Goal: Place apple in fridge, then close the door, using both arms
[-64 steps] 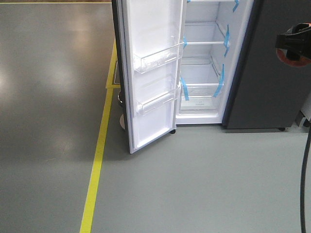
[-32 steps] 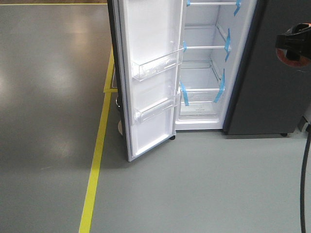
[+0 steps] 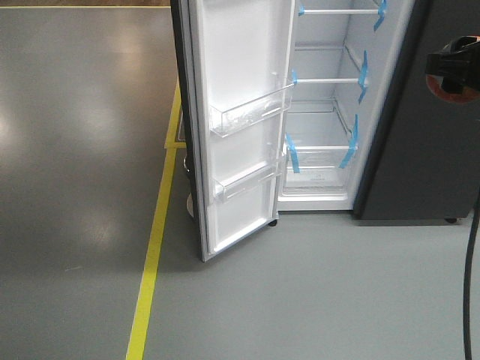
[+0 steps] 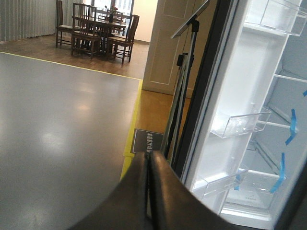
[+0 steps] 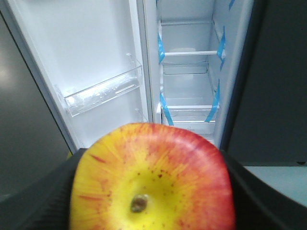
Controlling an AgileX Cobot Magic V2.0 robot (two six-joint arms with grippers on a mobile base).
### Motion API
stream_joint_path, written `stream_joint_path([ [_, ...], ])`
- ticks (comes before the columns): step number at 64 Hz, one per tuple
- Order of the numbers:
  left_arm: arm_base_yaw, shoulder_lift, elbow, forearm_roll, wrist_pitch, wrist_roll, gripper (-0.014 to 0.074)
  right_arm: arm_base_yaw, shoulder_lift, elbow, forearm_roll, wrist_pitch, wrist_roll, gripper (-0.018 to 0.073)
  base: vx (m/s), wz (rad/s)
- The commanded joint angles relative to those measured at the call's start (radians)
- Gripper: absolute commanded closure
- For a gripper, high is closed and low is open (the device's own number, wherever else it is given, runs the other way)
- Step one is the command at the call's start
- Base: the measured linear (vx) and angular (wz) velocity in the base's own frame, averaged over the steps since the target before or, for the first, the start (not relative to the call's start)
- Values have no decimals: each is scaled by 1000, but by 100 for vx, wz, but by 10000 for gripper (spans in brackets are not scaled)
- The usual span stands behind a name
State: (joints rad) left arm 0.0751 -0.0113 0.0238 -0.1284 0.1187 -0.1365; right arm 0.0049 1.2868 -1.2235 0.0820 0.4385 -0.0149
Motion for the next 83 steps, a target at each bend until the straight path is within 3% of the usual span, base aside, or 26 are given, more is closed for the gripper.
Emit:
stream_joint_path([
  [1, -6, -14, 29, -2, -80, -9, 602, -4, -30, -32, 2, -79, -7, 552, 11, 6],
  [83, -6, -14, 29, -2, -80, -9, 602, -4, -30, -32, 2, -79, -7, 552, 11, 1],
])
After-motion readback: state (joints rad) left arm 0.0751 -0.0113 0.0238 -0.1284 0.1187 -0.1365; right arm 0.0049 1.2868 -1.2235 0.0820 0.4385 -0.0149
